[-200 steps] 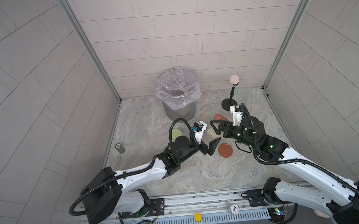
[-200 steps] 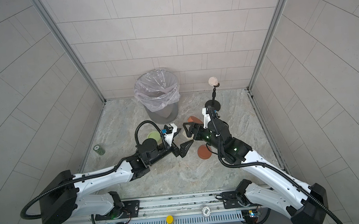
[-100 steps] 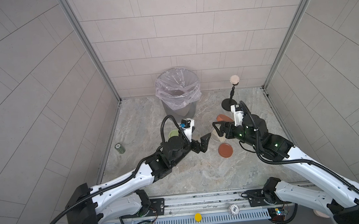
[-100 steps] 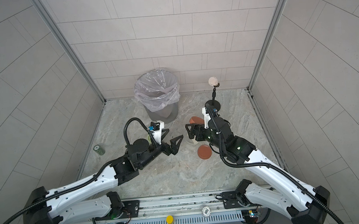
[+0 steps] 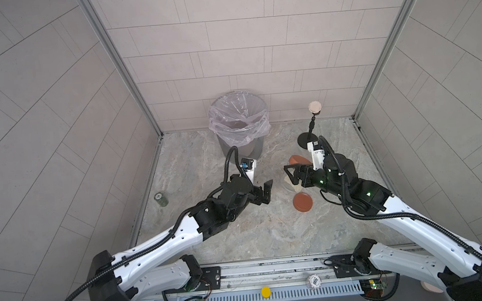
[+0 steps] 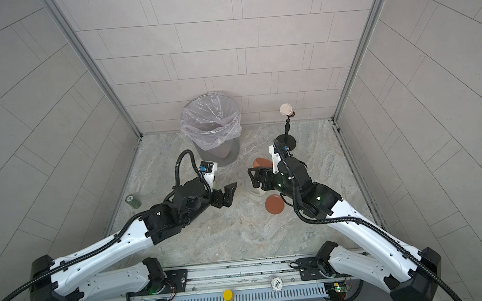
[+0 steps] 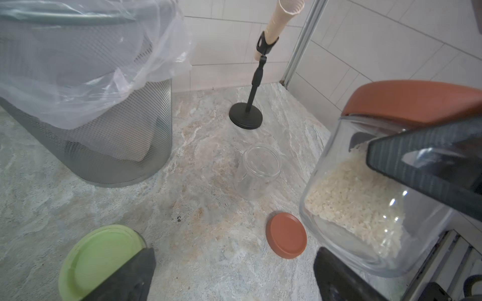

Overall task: Empty moldy rice from jars
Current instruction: Unscrew the lid from the jar.

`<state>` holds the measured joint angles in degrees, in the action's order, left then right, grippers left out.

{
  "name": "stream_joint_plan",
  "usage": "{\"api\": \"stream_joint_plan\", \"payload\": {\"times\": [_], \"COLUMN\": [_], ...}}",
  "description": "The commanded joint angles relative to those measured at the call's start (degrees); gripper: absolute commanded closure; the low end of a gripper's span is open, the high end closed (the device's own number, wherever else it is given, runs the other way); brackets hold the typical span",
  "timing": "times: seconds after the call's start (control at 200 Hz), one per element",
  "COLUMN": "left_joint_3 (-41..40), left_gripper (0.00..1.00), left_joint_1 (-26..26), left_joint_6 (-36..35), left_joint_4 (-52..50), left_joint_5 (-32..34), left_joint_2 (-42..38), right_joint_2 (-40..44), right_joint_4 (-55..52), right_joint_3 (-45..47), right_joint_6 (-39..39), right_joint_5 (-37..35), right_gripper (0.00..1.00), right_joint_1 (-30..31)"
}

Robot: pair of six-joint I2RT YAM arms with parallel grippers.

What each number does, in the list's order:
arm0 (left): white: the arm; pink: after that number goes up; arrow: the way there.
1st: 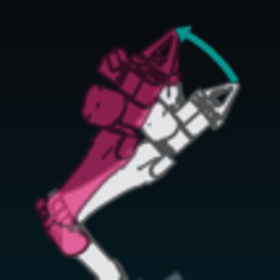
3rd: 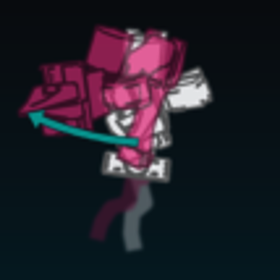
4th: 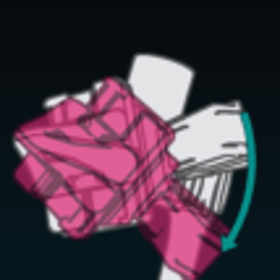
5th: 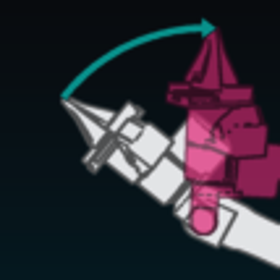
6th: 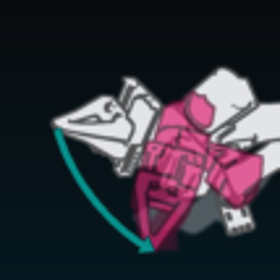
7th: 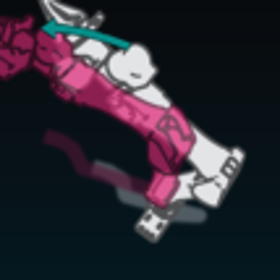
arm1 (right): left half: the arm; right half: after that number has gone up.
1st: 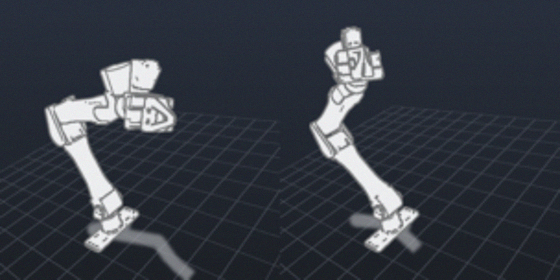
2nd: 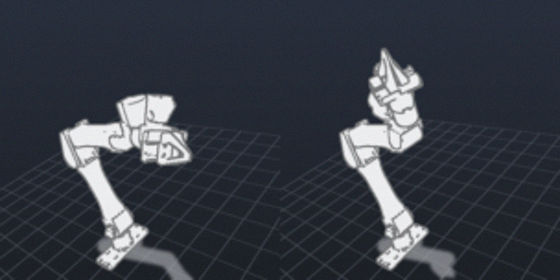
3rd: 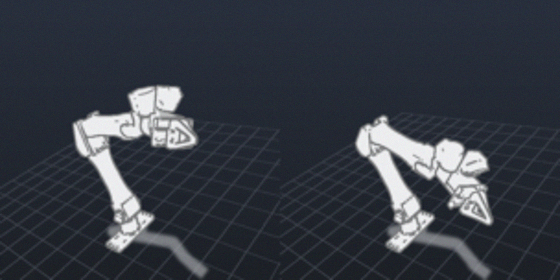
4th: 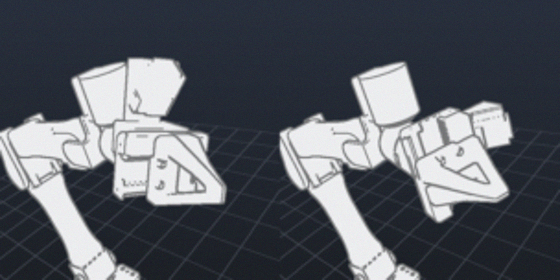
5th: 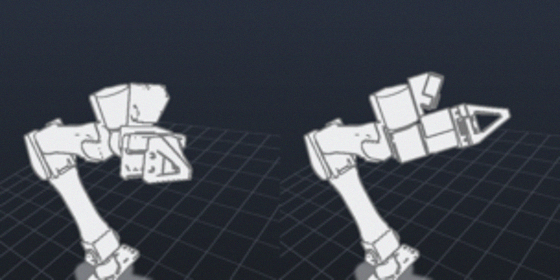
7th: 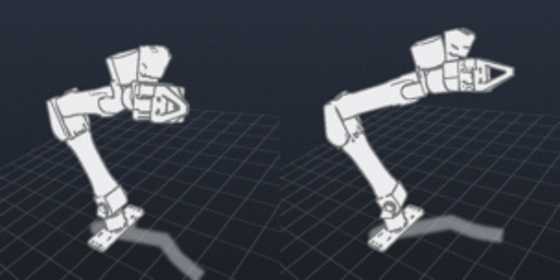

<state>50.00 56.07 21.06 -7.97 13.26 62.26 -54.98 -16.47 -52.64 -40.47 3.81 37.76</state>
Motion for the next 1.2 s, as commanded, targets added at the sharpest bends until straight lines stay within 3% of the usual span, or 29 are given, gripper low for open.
{"api": "stream_joint_plan", "payload": {"times": [0.0, 0.065, 0.185, 0.275, 0.405, 0.62, 0.801, 0.996, 1.196], "left_joint_3": [0.09, -2.96, -5.94, -9.35, -13.68, -14.35, -17.35, -15.21, -14.83], "left_gripper": [0.0, 0.0, 0.0, 0.0, 0.0, 0.0, 0.0, 0.0, 0.0], "left_joint_1": [0.35, 0.35, 0.04, -0.09, -0.06, -0.08, 0.28, 0.48, 1.32], "left_joint_6": [-2.41, -2.89, -1.56, -3.88, -3.61, -11.12, -14.0, -16.64, -20.99], "left_joint_4": [-1.96, 2.28, 3.02, 7.13, 11.46, 14.07, 25.47, 27.4, 33.17], "left_joint_5": [-3.5, -3.51, 4.35, 3.3, 7.37, -2.76, -13.27, -19.05, -19.08], "left_joint_2": [-0.55, -1.99, -5.73, -9.53, -13.77, -13.16, -11.29, -4.56, -0.1], "right_joint_2": [0.29, 0.04, -0.5, -1.28, -2.32, -4.02, -4.81, -4.98, -4.7], "right_joint_4": [5.86, 5.37, 3.96, 3.79, 5.8, 8.67, 11.35, 13.72, 16.34], "right_joint_3": [-1.59, -2.11, -3.03, -3.62, -3.5, -3.9, -3.65, -3.63, -2.54], "right_joint_6": [0.78, 1.53, 3.21, 4.09, 4.64, 6.7, 9.52, 9.86, 9.02], "right_joint_5": [1.26, 1.82, 2.18, 3.51, 6.21, 6.63, 4.79, 6.1, 7.98], "right_gripper": [0.56, 0.56, 0.55, 0.55, 0.56, 0.58, 0.58, 0.58, 0.58], "right_joint_1": [0.3, 0.37, 0.3, 0.35, 0.53, 1.61, 2.76, 2.95, 3.55]}}
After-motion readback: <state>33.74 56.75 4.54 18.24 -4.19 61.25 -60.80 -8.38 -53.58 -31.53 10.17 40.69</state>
